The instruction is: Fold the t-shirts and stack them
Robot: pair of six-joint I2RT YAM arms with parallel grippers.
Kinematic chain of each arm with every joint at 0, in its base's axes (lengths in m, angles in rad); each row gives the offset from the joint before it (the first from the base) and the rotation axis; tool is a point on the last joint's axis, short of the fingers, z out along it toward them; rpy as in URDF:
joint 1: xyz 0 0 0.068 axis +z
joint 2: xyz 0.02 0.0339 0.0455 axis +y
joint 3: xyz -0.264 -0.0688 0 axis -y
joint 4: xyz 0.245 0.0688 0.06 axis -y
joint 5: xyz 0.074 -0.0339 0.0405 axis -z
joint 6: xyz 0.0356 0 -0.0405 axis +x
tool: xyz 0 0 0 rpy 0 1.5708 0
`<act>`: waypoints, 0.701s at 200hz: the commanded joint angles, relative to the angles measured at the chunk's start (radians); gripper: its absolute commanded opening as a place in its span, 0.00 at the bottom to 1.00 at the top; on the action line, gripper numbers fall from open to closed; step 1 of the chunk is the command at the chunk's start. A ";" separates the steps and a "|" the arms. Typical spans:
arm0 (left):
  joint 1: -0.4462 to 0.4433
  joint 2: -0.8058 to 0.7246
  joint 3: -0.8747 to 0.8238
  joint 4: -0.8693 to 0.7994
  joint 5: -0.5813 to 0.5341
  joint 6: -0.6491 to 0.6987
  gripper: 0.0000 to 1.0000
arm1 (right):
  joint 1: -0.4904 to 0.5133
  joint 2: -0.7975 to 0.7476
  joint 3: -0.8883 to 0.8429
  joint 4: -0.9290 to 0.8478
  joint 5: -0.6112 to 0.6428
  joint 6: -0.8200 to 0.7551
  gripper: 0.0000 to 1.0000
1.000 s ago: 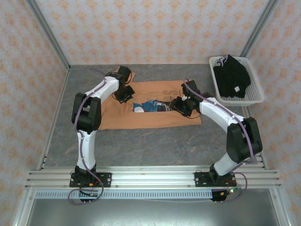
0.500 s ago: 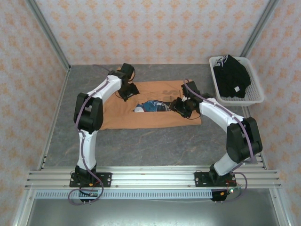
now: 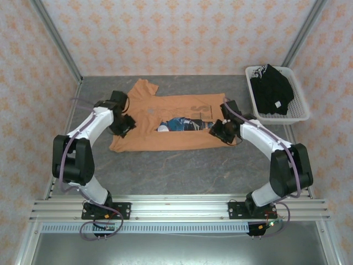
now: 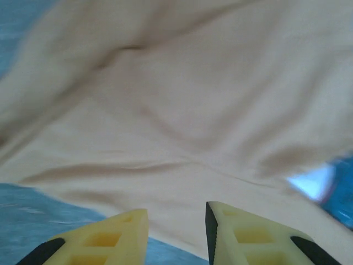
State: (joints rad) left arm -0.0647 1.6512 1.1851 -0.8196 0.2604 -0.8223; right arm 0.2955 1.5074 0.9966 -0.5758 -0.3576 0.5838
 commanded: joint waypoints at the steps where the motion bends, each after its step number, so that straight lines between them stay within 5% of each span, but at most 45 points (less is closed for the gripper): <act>1: 0.042 0.010 -0.081 -0.008 -0.029 -0.013 0.32 | -0.049 0.007 -0.045 -0.039 0.068 -0.006 0.35; 82: 0.161 0.140 -0.142 0.000 -0.259 0.018 0.25 | -0.123 0.228 0.017 -0.126 0.253 -0.065 0.26; 140: 0.157 0.015 -0.137 -0.018 -0.235 0.058 0.32 | -0.119 0.052 -0.065 -0.144 0.247 -0.050 0.27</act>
State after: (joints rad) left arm 0.0807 1.7538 1.0672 -0.8146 0.0883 -0.7910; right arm 0.1783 1.6485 0.9562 -0.6540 -0.1699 0.5385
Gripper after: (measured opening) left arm 0.283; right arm 0.251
